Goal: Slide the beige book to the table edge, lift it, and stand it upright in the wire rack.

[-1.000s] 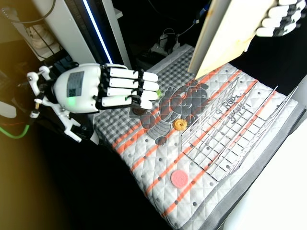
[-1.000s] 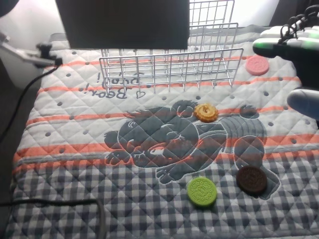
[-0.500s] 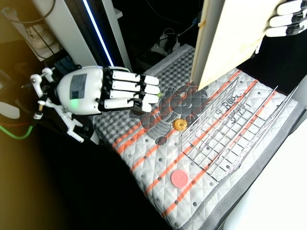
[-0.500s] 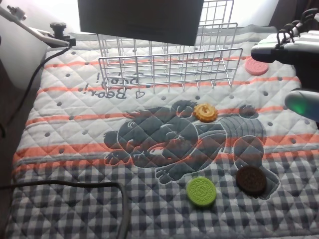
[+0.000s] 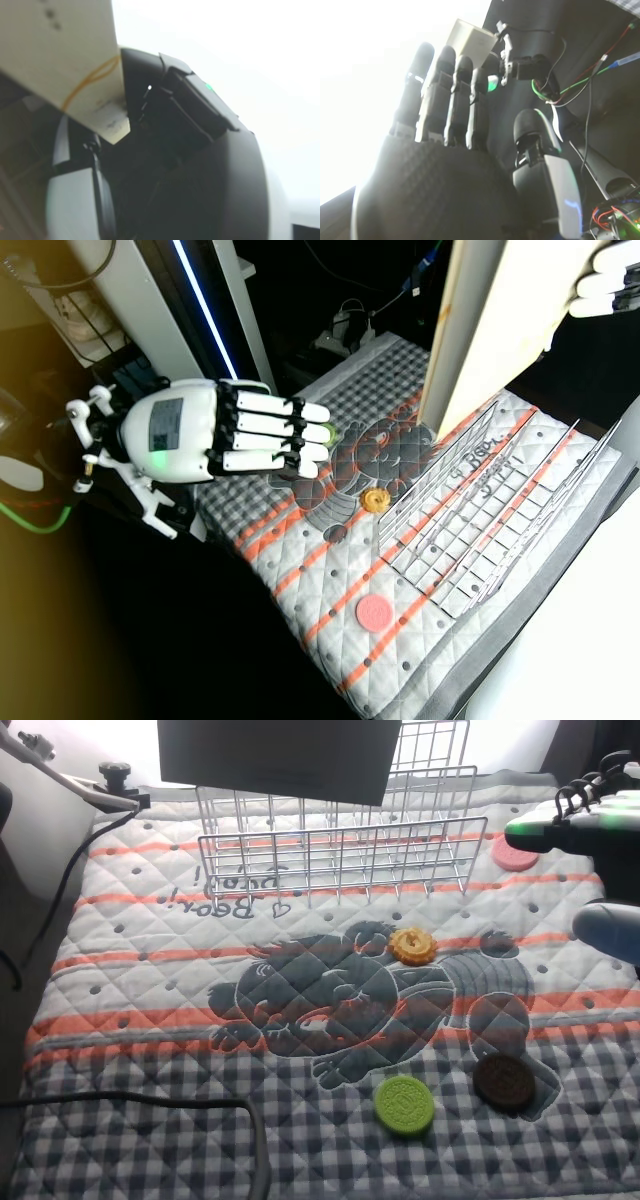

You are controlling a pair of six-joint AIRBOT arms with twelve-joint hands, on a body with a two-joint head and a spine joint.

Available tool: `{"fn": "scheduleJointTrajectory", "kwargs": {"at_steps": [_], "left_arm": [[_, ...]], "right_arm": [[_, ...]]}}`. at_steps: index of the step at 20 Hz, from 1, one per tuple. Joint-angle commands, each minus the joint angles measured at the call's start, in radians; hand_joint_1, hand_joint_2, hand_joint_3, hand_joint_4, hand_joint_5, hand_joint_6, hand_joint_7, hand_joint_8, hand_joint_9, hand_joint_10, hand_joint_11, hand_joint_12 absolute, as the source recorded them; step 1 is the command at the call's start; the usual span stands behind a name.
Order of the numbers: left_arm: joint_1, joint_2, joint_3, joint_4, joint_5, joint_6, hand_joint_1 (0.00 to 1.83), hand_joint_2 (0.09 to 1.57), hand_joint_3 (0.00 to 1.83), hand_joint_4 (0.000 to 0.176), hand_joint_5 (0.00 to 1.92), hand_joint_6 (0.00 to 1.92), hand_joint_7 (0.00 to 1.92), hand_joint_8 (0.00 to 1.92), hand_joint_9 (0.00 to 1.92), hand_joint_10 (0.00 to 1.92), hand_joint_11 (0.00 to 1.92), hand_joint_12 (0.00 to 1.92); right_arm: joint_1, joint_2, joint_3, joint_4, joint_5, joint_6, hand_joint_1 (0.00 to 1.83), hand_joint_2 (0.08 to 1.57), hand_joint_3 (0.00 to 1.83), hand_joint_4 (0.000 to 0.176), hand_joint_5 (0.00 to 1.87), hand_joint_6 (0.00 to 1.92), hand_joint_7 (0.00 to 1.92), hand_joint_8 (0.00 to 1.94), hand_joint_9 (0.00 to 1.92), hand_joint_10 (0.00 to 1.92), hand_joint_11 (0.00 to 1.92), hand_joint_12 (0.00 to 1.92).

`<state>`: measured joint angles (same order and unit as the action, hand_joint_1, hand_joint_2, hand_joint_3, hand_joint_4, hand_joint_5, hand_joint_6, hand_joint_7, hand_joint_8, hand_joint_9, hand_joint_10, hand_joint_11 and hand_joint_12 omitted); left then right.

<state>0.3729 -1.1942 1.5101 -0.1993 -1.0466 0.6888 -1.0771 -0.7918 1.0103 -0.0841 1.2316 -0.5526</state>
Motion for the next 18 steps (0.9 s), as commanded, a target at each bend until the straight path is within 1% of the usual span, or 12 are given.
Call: {"fn": "scheduleJointTrajectory", "kwargs": {"at_steps": [1, 3, 5, 8, 9, 11, 12, 13, 14, 15, 17, 18], "left_arm": [[-0.014, 0.006, 0.004, -0.029, -0.121, -0.006, 1.29, 1.07, 0.0, 0.0, 1.02, 0.78, 1.17, 0.86, 1.32, 0.65, 1.18, 1.09], [-0.014, 0.006, 0.005, -0.03, -0.101, 0.02, 1.28, 1.06, 0.0, 0.0, 1.03, 0.8, 1.18, 0.85, 1.35, 0.64, 1.19, 1.13], [-0.014, 0.005, 0.009, -0.028, -0.089, 0.03, 1.29, 1.05, 0.0, 0.0, 1.05, 0.77, 1.2, 0.8, 1.37, 0.64, 1.21, 1.11], [-0.014, 0.002, 0.013, -0.028, -0.081, 0.038, 1.28, 1.05, 0.0, 0.0, 1.07, 0.74, 1.19, 0.81, 1.37, 0.64, 1.21, 1.11], [-0.014, 0.001, 0.013, -0.028, -0.076, 0.047, 1.28, 1.05, 0.0, 0.0, 1.08, 0.76, 1.2, 0.77, 1.37, 0.6, 1.2, 1.09], [-0.015, 0.001, 0.013, -0.031, -0.07, 0.066, 1.27, 1.06, 0.0, 0.0, 1.1, 0.72, 1.13, 0.87, 1.36, 0.55, 1.16, 1.15], [-0.016, 0.001, 0.013, -0.033, -0.07, 0.074, 1.38, 1.05, 0.02, 0.0, 1.05, 0.72, 1.12, 0.75, 1.14, 0.98, 1.12, 1.17], [-0.018, 0.001, 0.013, -0.037, -0.069, 0.086, 1.38, 1.05, 0.02, 0.0, 1.05, 0.72, 1.12, 0.75, 1.14, 0.98, 1.12, 1.17], [-0.022, 0.001, 0.013, -0.039, -0.068, 0.098, 1.4, 1.06, 0.0, 0.0, 1.03, 0.76, 1.1, 0.74, 1.08, 1.08, 1.07, 1.19], [-0.03, 0.001, 0.014, -0.04, -0.065, 0.109, 1.4, 1.07, 0.0, 0.0, 1.04, 0.74, 1.07, 0.81, 1.05, 1.13, 1.08, 1.19], [-0.051, 0.001, 0.015, -0.037, -0.057, 0.127, 1.39, 1.07, 0.0, 0.0, 1.05, 0.76, 1.05, 0.84, 1.01, 1.17, 1.06, 1.27], [-0.053, 0.002, 0.015, -0.037, -0.057, 0.13, 1.28, 1.07, 0.0, 0.0, 1.07, 0.76, 1.08, 0.91, 1.13, 0.96, 1.08, 1.3]], "right_arm": [[0.007, -0.005, 0.005, 0.027, 0.127, 0.009, 0.21, 1.39, 0.0, 0.0, 0.45, 0.0, 0.49, 0.0, 0.46, 0.0, 0.13, 0.95], [0.006, -0.005, 0.007, 0.027, 0.127, 0.011, 0.23, 1.39, 0.0, 0.0, 0.44, 0.0, 0.47, 0.0, 0.43, 0.0, 0.11, 0.94], [0.006, -0.007, 0.009, 0.027, 0.127, 0.013, 0.23, 1.38, 0.0, 0.0, 0.44, 0.0, 0.45, 0.0, 0.43, 0.0, 0.12, 0.92], [0.006, -0.008, 0.01, 0.027, 0.127, 0.016, 0.24, 1.38, 0.0, 0.0, 0.43, 0.0, 0.44, 0.0, 0.42, 0.0, 0.09, 0.91], [0.006, -0.009, 0.01, 0.027, 0.127, 0.017, 0.22, 1.39, 0.0, 0.0, 0.42, 0.0, 0.44, 0.0, 0.42, 0.0, 0.11, 0.91], [0.005, -0.01, 0.012, 0.027, 0.127, 0.02, 0.22, 1.39, 0.0, 0.0, 0.42, 0.0, 0.43, 0.0, 0.41, 0.0, 0.1, 0.9], [0.005, -0.011, 0.012, 0.027, 0.127, 0.021, 0.24, 1.38, 0.0, 0.0, 0.43, 0.0, 0.44, 0.0, 0.41, 0.0, 0.11, 0.9], [0.004, -0.011, 0.013, 0.027, 0.127, 0.022, 0.24, 1.38, 0.0, 0.0, 0.43, 0.0, 0.44, 0.0, 0.41, 0.0, 0.11, 0.9], [0.003, -0.011, 0.014, 0.027, 0.127, 0.023, 0.24, 1.38, 0.0, 0.0, 0.43, 0.0, 0.44, 0.0, 0.42, 0.0, 0.11, 0.9], [0.002, -0.012, 0.014, 0.027, 0.127, 0.023, 0.26, 1.37, 0.0, 0.0, 0.43, 0.0, 0.44, 0.0, 0.42, 0.0, 0.12, 0.91], [0.001, -0.015, 0.017, 0.027, 0.127, 0.025, 0.26, 1.38, 0.0, 0.0, 0.43, 0.0, 0.43, 0.0, 0.42, 0.0, 0.09, 0.96], [0.001, -0.016, 0.018, 0.027, 0.127, 0.026, 0.25, 1.38, 0.0, 0.0, 0.43, 0.0, 0.43, 0.0, 0.43, 0.01, 0.09, 0.96]]}}
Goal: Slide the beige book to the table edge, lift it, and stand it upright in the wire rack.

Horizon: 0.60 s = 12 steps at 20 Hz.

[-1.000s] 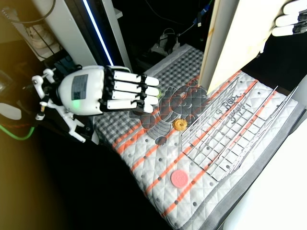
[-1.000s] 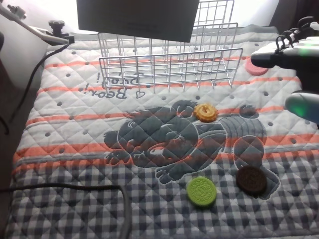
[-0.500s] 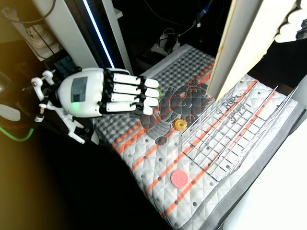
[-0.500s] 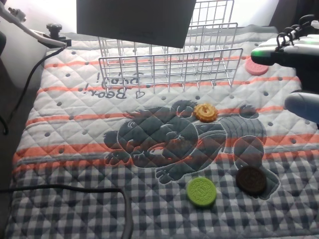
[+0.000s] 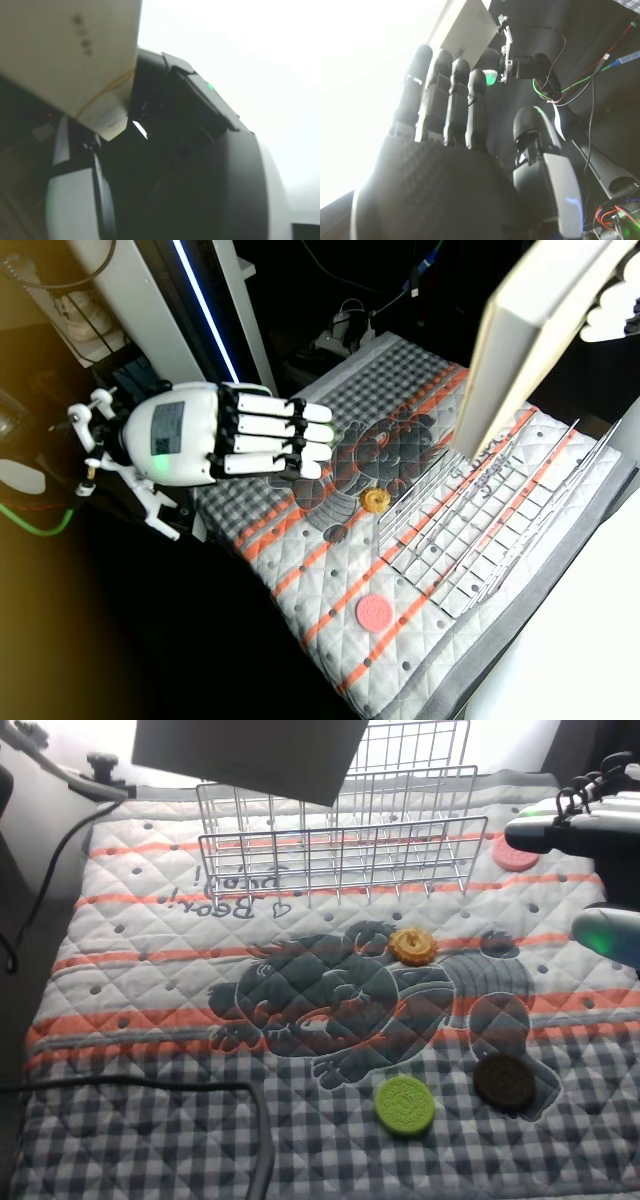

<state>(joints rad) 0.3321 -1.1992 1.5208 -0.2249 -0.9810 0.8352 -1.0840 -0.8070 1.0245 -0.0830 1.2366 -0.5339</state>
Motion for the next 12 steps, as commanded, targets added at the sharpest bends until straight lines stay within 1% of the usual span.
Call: {"fn": "scheduleJointTrajectory", "kwargs": {"at_steps": [1, 2, 3, 4, 5, 6, 7, 8, 9, 10, 11, 12], "left_arm": [[-0.014, 0.006, 0.005, -0.011, -0.122, -0.012, 1.26, 1.07, 0.0, 0.0, 1.08, 0.72, 1.1, 0.94, 1.2, 0.81, 1.05, 1.32], [-0.014, 0.006, 0.005, -0.011, -0.122, -0.012, 1.26, 1.07, 0.0, 0.0, 1.08, 0.72, 1.1, 0.94, 1.2, 0.81, 1.05, 1.32], [-0.011, 0.005, 0.006, -0.011, -0.118, -0.012, 1.37, 1.07, 0.0, 0.0, 1.07, 0.68, 1.07, 0.84, 1.04, 1.13, 1.06, 1.3], [-0.008, 0.004, 0.006, -0.012, -0.116, -0.012, 1.37, 1.07, 0.0, 0.0, 1.07, 0.68, 1.07, 0.84, 1.04, 1.13, 1.06, 1.3], [-0.001, 0.002, 0.006, -0.014, -0.112, -0.012, 1.39, 1.08, 0.0, 0.0, 1.05, 0.75, 1.06, 0.79, 1.01, 1.19, 1.04, 1.29], [0.005, -0.002, 0.007, -0.016, -0.109, -0.012, 1.39, 1.08, 0.0, 0.0, 1.05, 0.72, 1.05, 0.83, 1.0, 1.21, 1.04, 1.29], [0.011, -0.005, 0.009, -0.018, -0.107, -0.012, 1.29, 1.07, 0.0, 0.0, 1.09, 0.7, 1.08, 0.92, 1.13, 0.91, 1.06, 1.26], [0.017, -0.013, 0.015, -0.023, -0.105, -0.013, 1.27, 1.06, 0.0, 0.0, 1.13, 0.66, 1.09, 0.92, 1.22, 0.74, 1.09, 1.22], [0.021, -0.017, 0.018, -0.028, -0.104, -0.014, 1.37, 1.06, 0.0, 0.0, 1.1, 0.63, 1.06, 0.85, 1.07, 1.08, 1.09, 1.24], [0.024, -0.02, 0.02, -0.031, -0.103, -0.015, 1.39, 1.07, 0.0, 0.0, 1.07, 0.69, 1.04, 0.82, 1.04, 1.17, 1.09, 1.26], [0.027, -0.022, 0.021, -0.032, -0.102, -0.015, 1.39, 1.07, 0.0, 0.0, 1.07, 0.69, 1.04, 0.82, 1.04, 1.17, 1.09, 1.26], [0.029, -0.024, 0.023, -0.032, -0.101, -0.015, 1.4, 1.07, 0.0, 0.0, 1.06, 0.73, 1.05, 0.79, 1.05, 1.14, 1.12, 1.19]], "right_arm": [[0.008, -0.005, 0.007, 0.026, 0.122, 0.01, 0.24, 1.38, 0.0, 0.0, 0.44, 0.0, 0.44, 0.0, 0.44, 0.0, 0.12, 0.94], [0.008, -0.007, 0.009, 0.026, 0.122, 0.012, 0.24, 1.38, 0.0, 0.0, 0.44, 0.0, 0.44, 0.0, 0.44, 0.0, 0.12, 0.94], [0.008, -0.009, 0.011, 0.026, 0.124, 0.014, 0.28, 1.38, 0.0, 0.0, 0.44, 0.0, 0.44, 0.0, 0.43, 0.0, 0.11, 0.93], [0.008, -0.01, 0.012, 0.026, 0.125, 0.014, 0.28, 1.38, 0.0, 0.0, 0.44, 0.0, 0.44, 0.0, 0.43, 0.0, 0.11, 0.93], [0.008, -0.011, 0.012, 0.026, 0.126, 0.015, 0.3, 1.38, 0.0, 0.0, 0.44, 0.0, 0.44, 0.0, 0.43, 0.0, 0.11, 0.93], [0.008, -0.012, 0.013, 0.026, 0.126, 0.016, 0.3, 1.38, 0.0, 0.0, 0.43, 0.0, 0.44, 0.0, 0.43, 0.0, 0.11, 0.93], [0.008, -0.013, 0.014, 0.026, 0.126, 0.017, 0.28, 1.37, 0.0, 0.0, 0.43, 0.0, 0.44, 0.0, 0.43, 0.0, 0.11, 0.93], [0.007, -0.015, 0.015, 0.026, 0.126, 0.018, 0.26, 1.38, 0.0, 0.0, 0.43, 0.0, 0.44, 0.0, 0.44, 0.0, 0.12, 0.93], [0.007, -0.015, 0.016, 0.026, 0.126, 0.019, 0.26, 1.38, 0.0, 0.0, 0.43, 0.0, 0.44, 0.0, 0.44, 0.0, 0.12, 0.93], [0.007, -0.016, 0.017, 0.026, 0.127, 0.02, 0.26, 1.38, 0.0, 0.0, 0.41, 0.0, 0.41, 0.0, 0.41, 0.0, 0.12, 0.87], [0.007, -0.017, 0.017, 0.026, 0.127, 0.021, 0.26, 1.38, 0.0, 0.0, 0.41, 0.0, 0.41, 0.0, 0.41, 0.0, 0.12, 0.87], [0.007, -0.018, 0.018, 0.026, 0.127, 0.021, 0.28, 1.38, 0.0, 0.0, 0.41, 0.0, 0.41, 0.0, 0.41, 0.0, 0.12, 0.87]]}}
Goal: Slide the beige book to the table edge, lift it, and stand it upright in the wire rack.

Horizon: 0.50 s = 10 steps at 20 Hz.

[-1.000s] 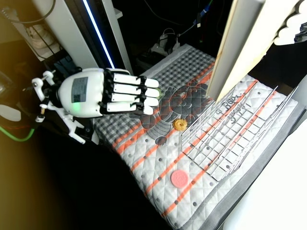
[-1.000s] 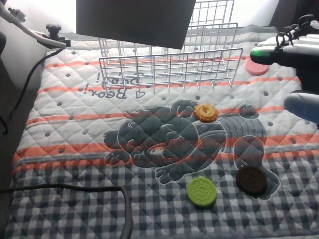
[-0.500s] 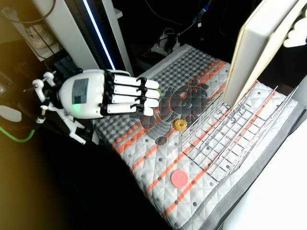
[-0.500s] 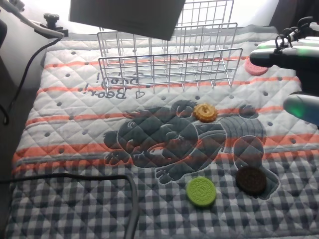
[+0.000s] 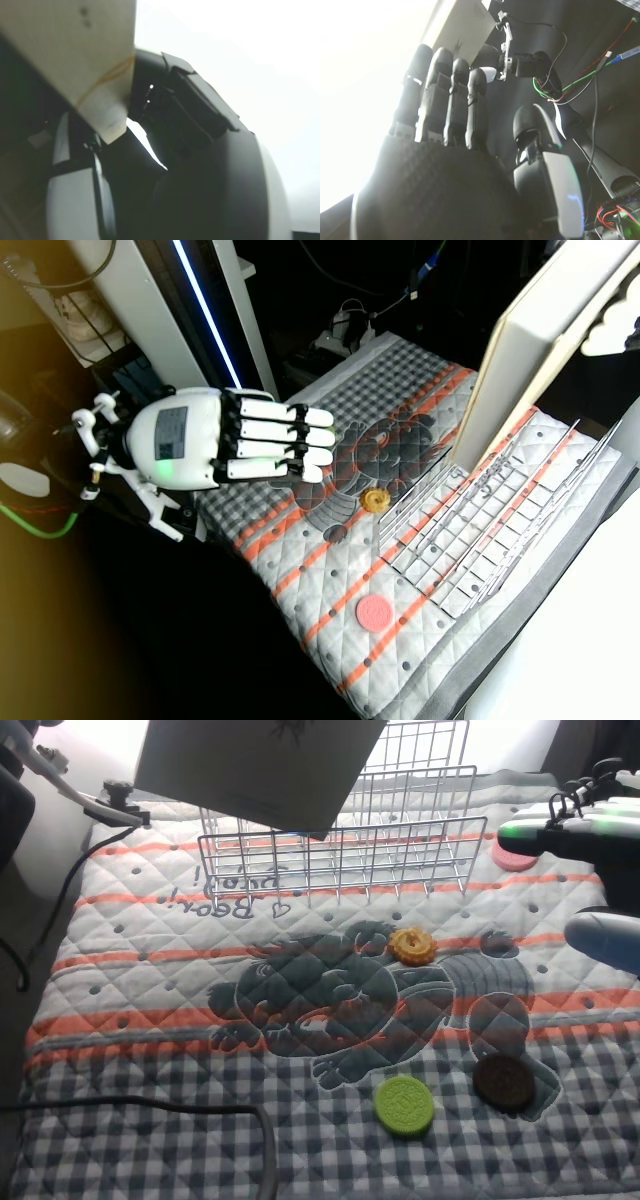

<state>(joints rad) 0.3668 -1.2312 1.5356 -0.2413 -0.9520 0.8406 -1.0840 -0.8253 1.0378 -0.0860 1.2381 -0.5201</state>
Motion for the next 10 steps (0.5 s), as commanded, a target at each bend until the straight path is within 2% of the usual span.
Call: {"fn": "scheduleJointTrajectory", "kwargs": {"at_steps": [1, 4, 5, 7, 8, 9, 10], "left_arm": [[-0.004, 0.007, 0.01, -0.015, -0.126, -0.02, 1.39, 1.07, 0.0, 0.0, 1.05, 0.75, 1.05, 0.79, 1.04, 1.16, 1.1, 1.21], [0.007, 0.001, 0.015, -0.001, -0.116, -0.023, 1.39, 1.08, 0.0, 0.0, 1.06, 0.69, 1.02, 0.88, 1.02, 1.2, 1.09, 1.27], [0.013, -0.005, 0.017, 0.002, -0.124, -0.028, 1.48, 1.06, 0.0, 0.0, 1.19, 0.41, 1.05, 0.78, 1.03, 1.17, 1.11, 1.25], [0.021, -0.009, 0.018, 0.003, -0.136, -0.035, 1.5, 1.08, 0.0, 0.0, 1.31, 0.18, 1.0, 0.87, 0.94, 1.28, 1.0, 1.35], [0.025, -0.01, 0.018, 0.004, -0.143, -0.039, 1.5, 1.09, 0.0, 0.0, 1.32, 0.14, 0.99, 0.88, 0.93, 1.31, 0.99, 1.41], [0.03, -0.01, 0.018, 0.004, -0.153, -0.047, 1.4, 1.13, 0.0, 0.0, 1.33, 0.1, 0.93, 1.1, 1.06, 1.11, 1.03, 1.42], [0.038, -0.011, 0.018, 0.004, -0.164, -0.059, 1.48, 1.1, 0.0, 0.0, 1.34, 0.09, 0.96, 0.95, 0.97, 1.26, 1.04, 1.39]], "right_arm": [[0.007, -0.002, 0.005, 0.029, 0.126, 0.008, 0.28, 1.37, 0.0, 0.0, 0.42, 0.0, 0.41, 0.0, 0.41, 0.0, 0.11, 0.87], [0.004, -0.007, 0.008, 0.029, 0.129, 0.012, 0.29, 1.36, 0.0, 0.0, 0.42, 0.0, 0.41, 0.0, 0.4, 0.0, 0.12, 0.84], [0.001, -0.008, 0.01, 0.029, 0.131, 0.015, 0.29, 1.37, 0.0, 0.0, 0.43, 0.0, 0.42, 0.0, 0.41, 0.01, 0.13, 0.85], [-0.001, -0.01, 0.012, 0.029, 0.135, 0.019, 0.28, 1.37, 0.0, 0.0, 0.44, 0.01, 0.44, 0.01, 0.44, 0.01, 0.17, 0.86], [-0.001, -0.01, 0.012, 0.029, 0.136, 0.019, 0.28, 1.37, 0.0, 0.0, 0.44, 0.0, 0.43, 0.0, 0.42, 0.0, 0.14, 0.86], [-0.002, -0.011, 0.012, 0.03, 0.137, 0.019, 0.29, 1.37, 0.0, 0.0, 0.44, 0.0, 0.43, 0.0, 0.42, 0.0, 0.13, 0.87], [-0.003, -0.011, 0.012, 0.03, 0.139, 0.02, 0.29, 1.37, 0.0, 0.0, 0.44, 0.0, 0.43, 0.0, 0.43, 0.0, 0.14, 0.89]]}}
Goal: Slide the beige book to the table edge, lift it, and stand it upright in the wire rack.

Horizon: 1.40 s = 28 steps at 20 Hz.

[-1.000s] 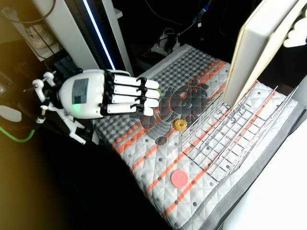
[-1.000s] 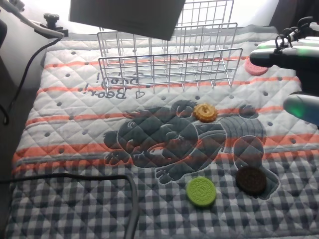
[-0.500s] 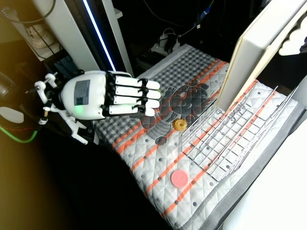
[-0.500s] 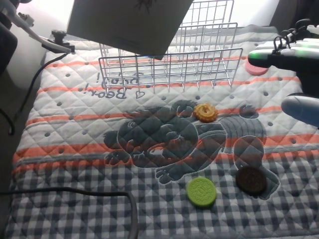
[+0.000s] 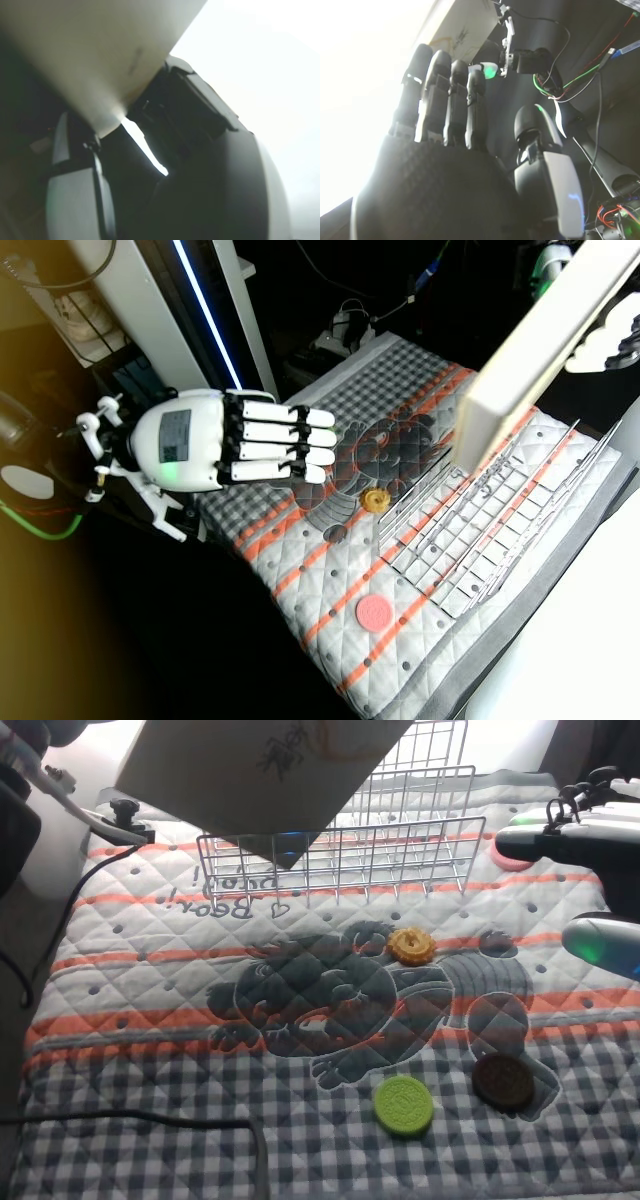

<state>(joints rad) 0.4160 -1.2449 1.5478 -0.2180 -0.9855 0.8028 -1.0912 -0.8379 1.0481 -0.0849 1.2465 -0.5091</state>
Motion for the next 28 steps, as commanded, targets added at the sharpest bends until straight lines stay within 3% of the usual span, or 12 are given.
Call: {"fn": "scheduleJointTrajectory", "kwargs": {"at_steps": [1, 9, 10, 11, 15, 17, 18, 19, 22, 24, 26, 28], "left_arm": [[-0.003, 0.002, 0.005, -0.019, -0.139, -0.03, 1.5, 1.1, 0.0, 0.0, 1.33, 0.07, 0.95, 0.95, 0.96, 1.28, 1.06, 1.36], [0.118, -0.008, 0.002, -0.118, -0.187, -0.079, 1.5, 1.1, 0.0, 0.0, 1.32, 0.03, 0.95, 0.95, 0.92, 1.29, 0.99, 1.29], [0.138, -0.011, 0.002, -0.135, -0.189, -0.086, 1.4, 1.09, 0.0, 0.0, 1.12, 0.63, 0.99, 0.89, 0.97, 1.22, 0.97, 1.29], [0.155, -0.014, 0.002, -0.149, -0.188, -0.086, 1.38, 1.1, 0.0, 0.0, 1.06, 0.8, 0.97, 0.92, 0.95, 1.25, 0.94, 1.31], [0.197, -0.012, -0.002, -0.18, -0.174, -0.087, 1.38, 1.09, 0.0, 0.0, 1.05, 0.69, 1.0, 0.93, 0.99, 1.23, 0.89, 1.28], [0.221, -0.006, -0.01, -0.193, -0.172, -0.087, 1.36, 1.14, 0.0, 0.0, 0.84, 0.97, 0.9, 1.08, 0.97, 1.27, 0.75, 1.16], [0.237, 0.0, -0.019, -0.201, -0.173, -0.087, 1.17, 1.14, 0.0, 0.0, 0.67, 0.36, 0.75, 0.48, 0.77, 0.81, 0.61, 1.18], [0.248, 0.005, -0.027, -0.204, -0.177, -0.088, 1.1, 1.14, 0.0, 0.0, 0.63, 0.11, 0.74, 0.17, 0.76, 0.53, 0.52, 1.2], [0.27, 0.034, -0.064, -0.193, -0.189, -0.088, 0.89, 1.13, 0.0, 0.058, 0.32, 0.0, 0.49, 0.0, 0.61, 0.05, 0.24, 0.98], [0.272, 0.067, -0.096, -0.16, -0.197, -0.088, 0.71, 1.09, 0.0, 0.154, 0.08, 0.0, 0.13, 0.0, 0.21, 0.0, 0.01, 0.74], [0.266, 0.091, -0.121, -0.128, -0.208, -0.087, 0.63, 1.02, 0.0, 0.175, 0.0, 0.0, 0.0, 0.0, 0.01, 0.0, 0.0, 0.11], [0.256, 0.113, -0.142, -0.097, -0.216, -0.087, 0.65, 1.0, 0.0, 0.176, 0.0, 0.0, 0.0, 0.0, 0.0, 0.0, 0.0, 0.0]], "right_arm": [[0.003, 0.001, 0.002, 0.03, 0.131, 0.009, 0.31, 1.36, 0.0, 0.0, 0.44, 0.0, 0.44, 0.0, 0.43, 0.0, 0.14, 0.89], [-0.01, -0.003, 0.001, 0.052, 0.153, 0.009, 0.28, 1.38, 0.0, 0.0, 0.44, 0.0, 0.44, 0.0, 0.44, 0.01, 0.14, 0.89], [-0.013, -0.003, 0.0, 0.057, 0.156, 0.009, 0.28, 1.38, 0.0, 0.0, 0.44, 0.0, 0.44, 0.0, 0.44, 0.01, 0.14, 0.89], [-0.015, -0.003, 0.0, 0.059, 0.159, 0.009, 0.28, 1.37, 0.0, 0.0, 0.44, 0.0, 0.44, 0.0, 0.44, 0.01, 0.13, 0.89], [-0.017, -0.003, -0.001, 0.06, 0.16, 0.011, 0.28, 1.38, 0.0, 0.0, 0.44, 0.0, 0.45, 0.0, 0.44, 0.0, 0.11, 0.92], [-0.017, -0.004, -0.001, 0.061, 0.16, 0.011, 0.29, 1.39, 0.0, 0.0, 0.44, 0.0, 0.43, 0.0, 0.41, 0.0, 0.06, 0.96], [-0.017, -0.004, -0.001, 0.062, 0.16, 0.011, 0.29, 1.38, 0.0, 0.0, 0.44, 0.0, 0.43, 0.0, 0.4, 0.0, 0.06, 0.96], [-0.017, -0.004, -0.001, 0.062, 0.16, 0.011, 0.3, 1.38, 0.0, 0.0, 0.45, 0.0, 0.45, 0.01, 0.42, 0.01, 0.08, 0.97], [-0.017, -0.002, -0.002, 0.062, 0.16, 0.011, 0.32, 1.38, 0.0, 0.0, 0.46, 0.0, 0.46, 0.0, 0.43, 0.01, 0.08, 1.0], [-0.017, 0.004, -0.004, 0.063, 0.159, 0.011, 0.31, 1.38, 0.0, 0.0, 0.45, 0.0, 0.45, 0.0, 0.42, 0.0, 0.03, 1.08], [-0.017, 0.009, -0.006, 0.063, 0.159, 0.011, 0.27, 1.38, 0.0, 0.0, 0.46, 0.0, 0.46, 0.0, 0.43, 0.0, 0.07, 1.1], [-0.019, 0.012, -0.008, 0.063, 0.159, 0.011, 0.27, 1.39, 0.01, 0.0, 0.47, 0.01, 0.48, 0.01, 0.45, 0.01, 0.09, 1.11]]}}
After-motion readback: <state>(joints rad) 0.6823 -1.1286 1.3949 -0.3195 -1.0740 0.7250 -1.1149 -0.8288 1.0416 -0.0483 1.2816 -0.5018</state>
